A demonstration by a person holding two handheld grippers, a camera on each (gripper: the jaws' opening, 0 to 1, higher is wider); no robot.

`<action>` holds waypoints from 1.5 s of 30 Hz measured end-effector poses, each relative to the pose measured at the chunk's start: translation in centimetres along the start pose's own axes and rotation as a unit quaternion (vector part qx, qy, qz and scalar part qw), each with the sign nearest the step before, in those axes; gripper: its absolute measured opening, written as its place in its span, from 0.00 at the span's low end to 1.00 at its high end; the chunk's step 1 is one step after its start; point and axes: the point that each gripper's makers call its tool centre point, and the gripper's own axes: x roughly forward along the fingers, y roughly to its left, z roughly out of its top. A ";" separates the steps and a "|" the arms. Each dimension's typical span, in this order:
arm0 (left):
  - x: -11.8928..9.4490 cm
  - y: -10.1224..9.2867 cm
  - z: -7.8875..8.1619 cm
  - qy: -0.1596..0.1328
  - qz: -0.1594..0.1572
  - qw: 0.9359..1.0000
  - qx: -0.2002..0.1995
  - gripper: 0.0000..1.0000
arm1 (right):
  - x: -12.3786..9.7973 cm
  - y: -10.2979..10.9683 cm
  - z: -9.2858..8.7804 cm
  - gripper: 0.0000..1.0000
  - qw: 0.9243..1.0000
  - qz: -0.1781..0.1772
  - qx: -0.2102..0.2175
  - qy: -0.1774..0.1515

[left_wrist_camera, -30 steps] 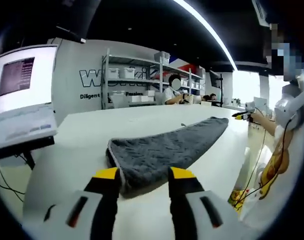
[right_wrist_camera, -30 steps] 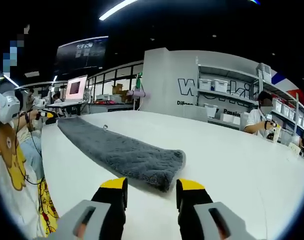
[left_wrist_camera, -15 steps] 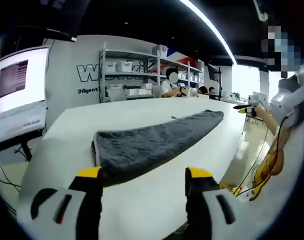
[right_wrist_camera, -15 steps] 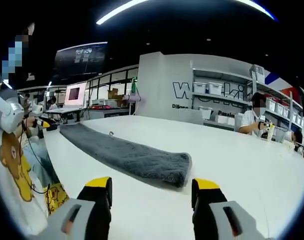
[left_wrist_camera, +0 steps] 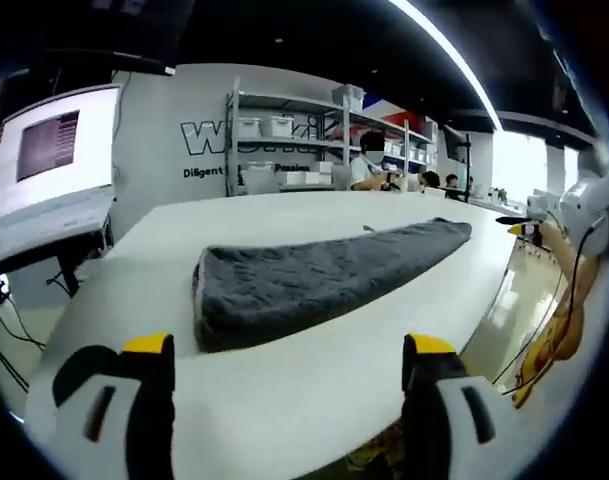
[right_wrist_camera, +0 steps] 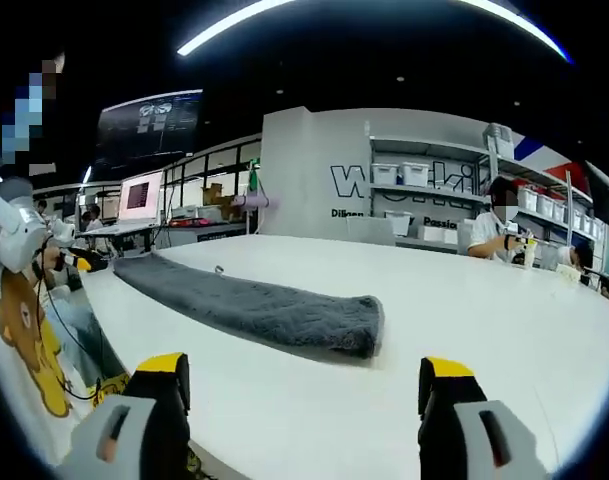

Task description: Fold the towel on the table until its edges align and the towel forms a compact rectangular stack.

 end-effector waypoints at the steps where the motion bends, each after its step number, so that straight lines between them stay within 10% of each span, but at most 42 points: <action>1: 0.1 -0.2 -0.2 0.004 0.002 1.000 0.000 0.99 | 0.1 -0.1 0.0 0.99 1.000 -0.001 0.005 0.000; 16: 0.4 -0.4 -0.7 0.010 -0.004 1.000 -0.001 0.99 | 1.5 1.1 -0.5 1.00 0.995 0.023 0.098 -0.003; 21: 0.6 -0.6 -0.3 0.003 -0.003 1.000 -0.003 0.99 | 2.0 0.8 -0.2 0.99 0.978 0.016 0.205 -0.016; 26: 0.6 -1.2 0.2 -0.006 -0.004 1.000 -0.006 0.99 | 2.8 1.1 0.9 0.90 0.950 0.019 0.309 -0.043; 30: 0.6 -1.6 0.6 -0.015 -0.012 1.000 -0.006 0.99 | 3.9 0.8 1.6 0.82 0.903 0.026 0.424 -0.064; 39: 0.3 -2.2 1.0 -0.029 -0.015 0.999 -0.010 0.99 | 6.2 -3.8 1.2 0.69 0.827 -0.020 0.553 -0.103; 45: 0.3 -2.5 1.2 -0.039 -0.015 0.999 -0.012 0.99 | 7.8 -5.3 0.2 0.66 0.812 -0.040 0.575 -0.095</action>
